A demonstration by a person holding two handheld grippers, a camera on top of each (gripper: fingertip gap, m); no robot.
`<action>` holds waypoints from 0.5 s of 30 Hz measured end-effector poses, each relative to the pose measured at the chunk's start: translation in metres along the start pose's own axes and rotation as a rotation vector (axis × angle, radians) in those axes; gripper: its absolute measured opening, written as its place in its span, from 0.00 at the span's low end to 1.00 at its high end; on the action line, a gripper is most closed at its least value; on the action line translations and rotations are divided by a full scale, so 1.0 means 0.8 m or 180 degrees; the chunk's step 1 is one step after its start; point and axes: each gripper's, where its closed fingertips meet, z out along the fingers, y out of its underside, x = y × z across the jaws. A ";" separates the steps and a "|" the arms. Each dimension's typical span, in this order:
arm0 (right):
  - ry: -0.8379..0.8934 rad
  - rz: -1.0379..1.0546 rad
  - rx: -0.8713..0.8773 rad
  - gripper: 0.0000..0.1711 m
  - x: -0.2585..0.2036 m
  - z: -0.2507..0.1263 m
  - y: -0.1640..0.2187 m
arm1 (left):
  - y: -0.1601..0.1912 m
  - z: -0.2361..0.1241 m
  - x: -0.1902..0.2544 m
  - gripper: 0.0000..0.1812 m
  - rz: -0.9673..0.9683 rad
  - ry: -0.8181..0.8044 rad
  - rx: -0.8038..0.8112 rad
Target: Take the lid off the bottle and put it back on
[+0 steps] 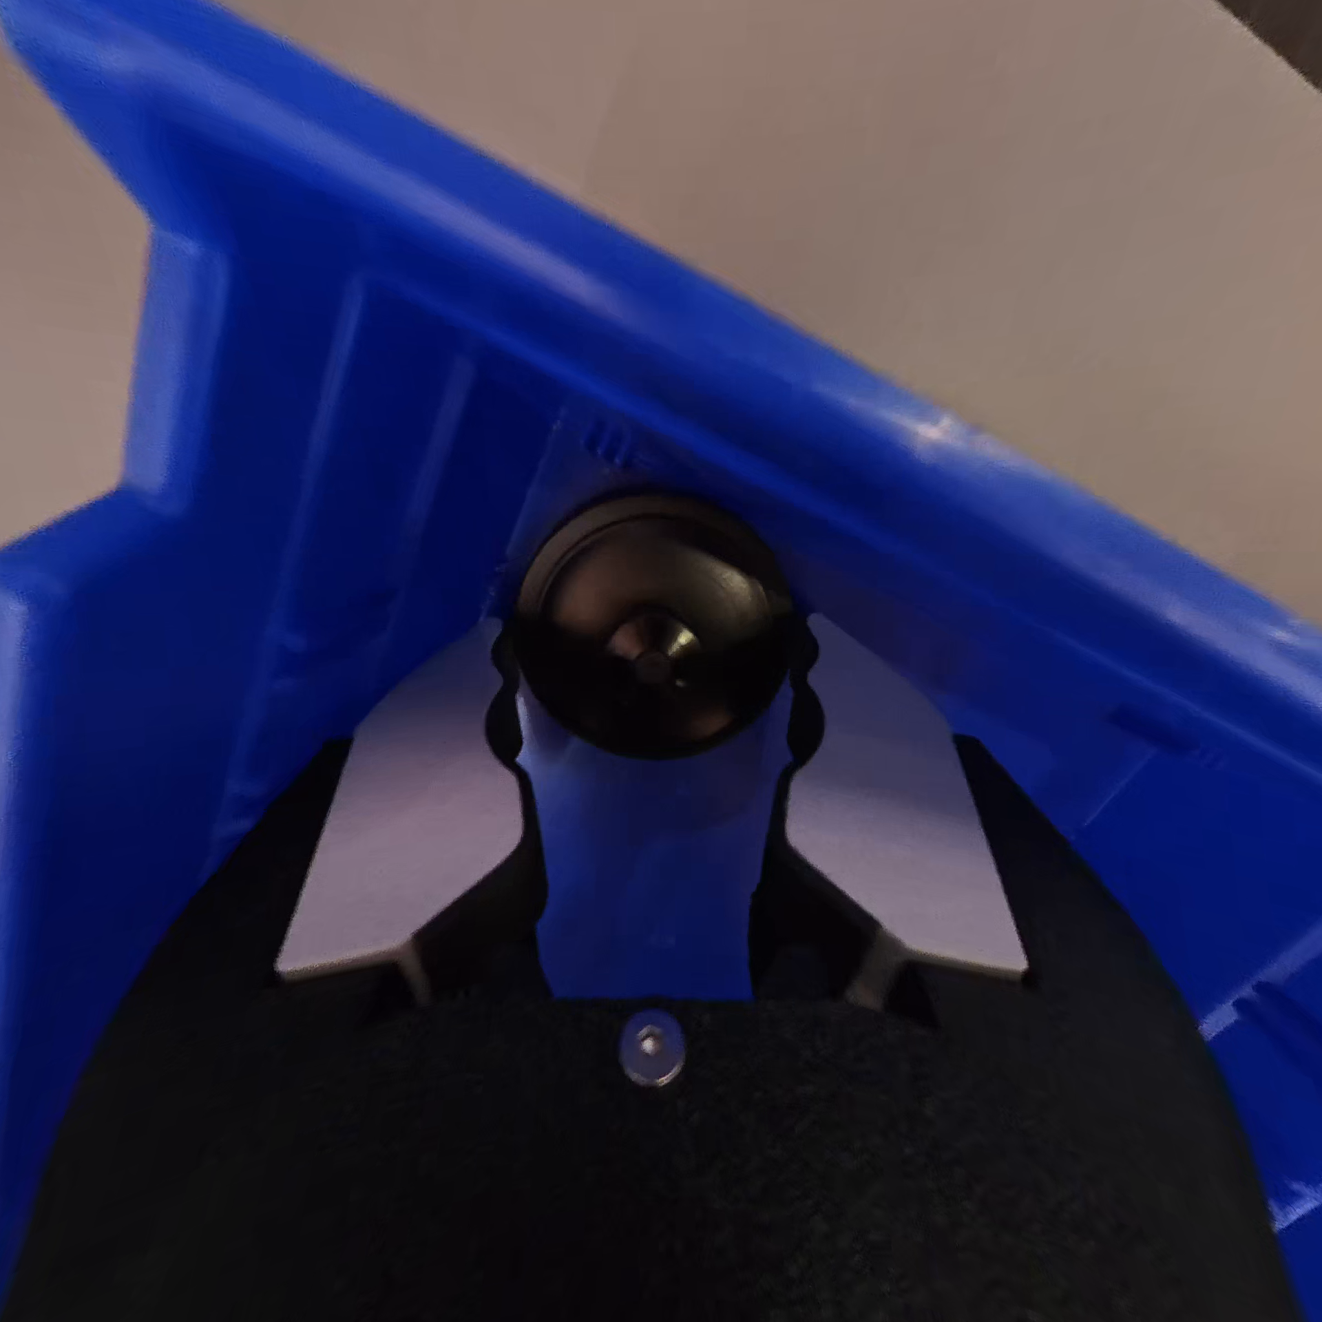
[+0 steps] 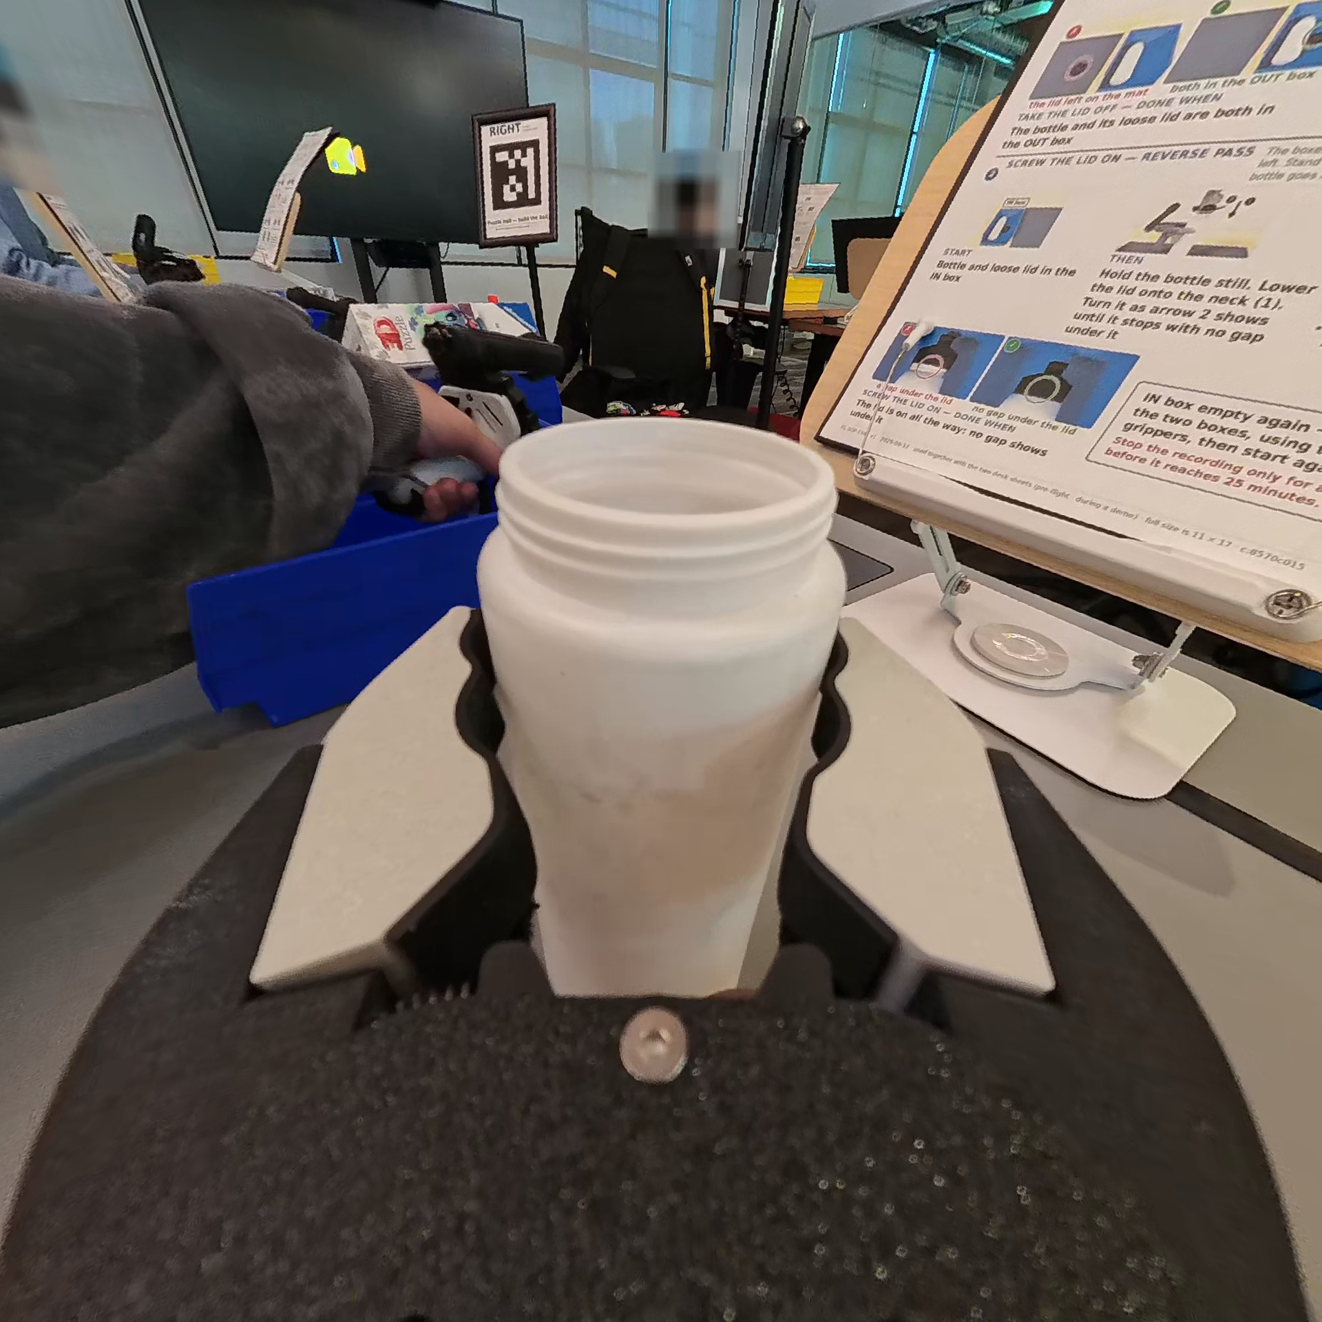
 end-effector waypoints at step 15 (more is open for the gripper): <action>0.0008 -0.0009 -0.0001 0.51 0.000 0.000 0.000 | 0.107 -0.254 0.147 0.40 0.2386 0.1118 0.0290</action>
